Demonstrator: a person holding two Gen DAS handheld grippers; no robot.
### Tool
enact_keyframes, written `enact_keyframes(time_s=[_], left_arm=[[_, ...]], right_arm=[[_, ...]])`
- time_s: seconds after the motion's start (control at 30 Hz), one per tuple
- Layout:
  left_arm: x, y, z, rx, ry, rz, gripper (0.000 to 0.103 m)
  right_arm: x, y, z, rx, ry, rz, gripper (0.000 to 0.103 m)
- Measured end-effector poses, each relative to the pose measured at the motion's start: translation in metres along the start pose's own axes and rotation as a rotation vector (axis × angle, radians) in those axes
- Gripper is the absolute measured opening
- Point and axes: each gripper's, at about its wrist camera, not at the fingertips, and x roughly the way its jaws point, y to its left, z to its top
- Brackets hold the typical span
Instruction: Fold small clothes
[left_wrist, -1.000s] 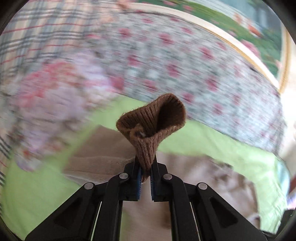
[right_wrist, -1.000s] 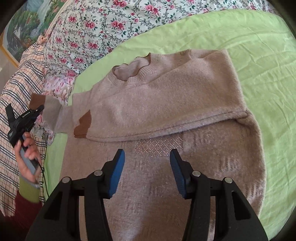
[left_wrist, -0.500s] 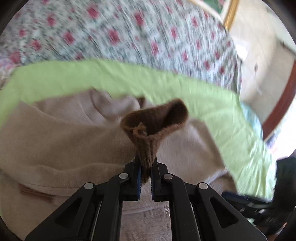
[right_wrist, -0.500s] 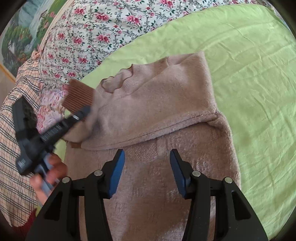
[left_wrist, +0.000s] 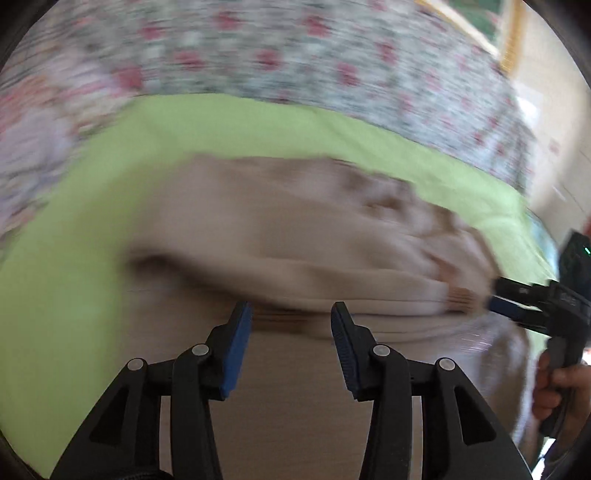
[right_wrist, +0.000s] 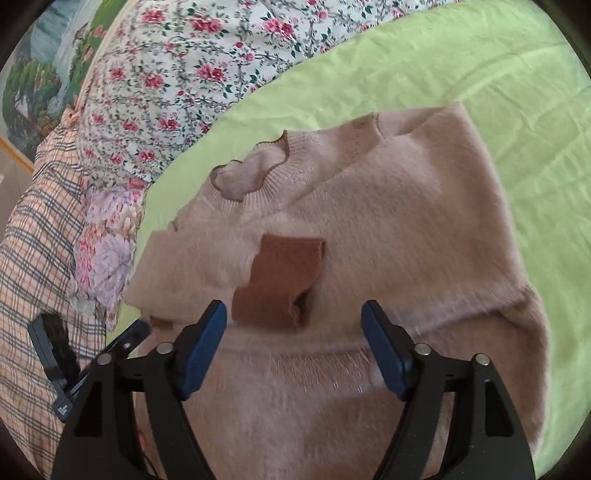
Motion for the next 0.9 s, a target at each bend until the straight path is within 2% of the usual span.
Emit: enact_keyframes(time_s=[0.1, 0.17, 0.2, 0.23, 0.3, 0.4, 0.43, 0.5, 0.6, 0.7, 0.8, 0.87, 0.9], left_arm=[[0.008, 0.052, 0.003, -0.096, 0.035, 0.125, 0.045], [0.019, 0.068, 0.008, -0.127, 0.058, 0.168, 0.045], [0.026, 0.072, 0.011, -0.13, 0.066, 0.179, 0.045], [0.034, 0.073, 0.015, -0.126, 0.076, 0.181, 0.045], [0.044, 0.069, 0.023, -0.102, 0.087, 0.194, 0.045], [0.057, 0.056, 0.034, -0.05, 0.085, 0.26, 0.044], [0.057, 0.054, 0.034, -0.047, 0.08, 0.271, 0.041], [0.051, 0.046, 0.032, -0.027, 0.047, 0.318, 0.039], [0.039, 0.043, 0.018, -0.029, 0.024, 0.333, 0.04], [0.034, 0.042, 0.003, -0.055, 0.024, 0.325, 0.04], [0.032, 0.049, 0.0, -0.099, 0.019, 0.315, 0.041], [0.031, 0.055, 0.001, -0.135, 0.018, 0.289, 0.041], [0.03, 0.058, 0.0, -0.146, 0.015, 0.276, 0.041]], right_arm=[[0.022, 0.006, 0.007, -0.002, 0.024, -0.007, 0.076], [0.035, 0.011, 0.01, -0.018, 0.039, -0.037, 0.076], [0.04, 0.014, 0.012, -0.03, 0.042, -0.054, 0.071], [0.044, 0.019, 0.014, -0.044, 0.048, -0.07, 0.043], [0.042, 0.025, 0.02, -0.047, 0.057, -0.038, 0.01], [-0.01, 0.043, 0.032, -0.103, -0.096, 0.034, 0.009], [-0.038, 0.046, 0.036, -0.13, -0.167, 0.023, 0.009], [-0.069, 0.038, 0.038, -0.153, -0.227, -0.03, 0.009], [-0.071, 0.008, 0.037, -0.13, -0.188, -0.114, 0.009], [-0.048, -0.024, 0.026, -0.085, -0.09, -0.167, 0.009], [-0.027, -0.037, 0.016, -0.089, -0.01, -0.205, 0.01], [-0.028, -0.038, 0.013, -0.091, -0.008, -0.224, 0.013], [-0.032, -0.035, 0.015, -0.087, -0.015, -0.246, 0.018]])
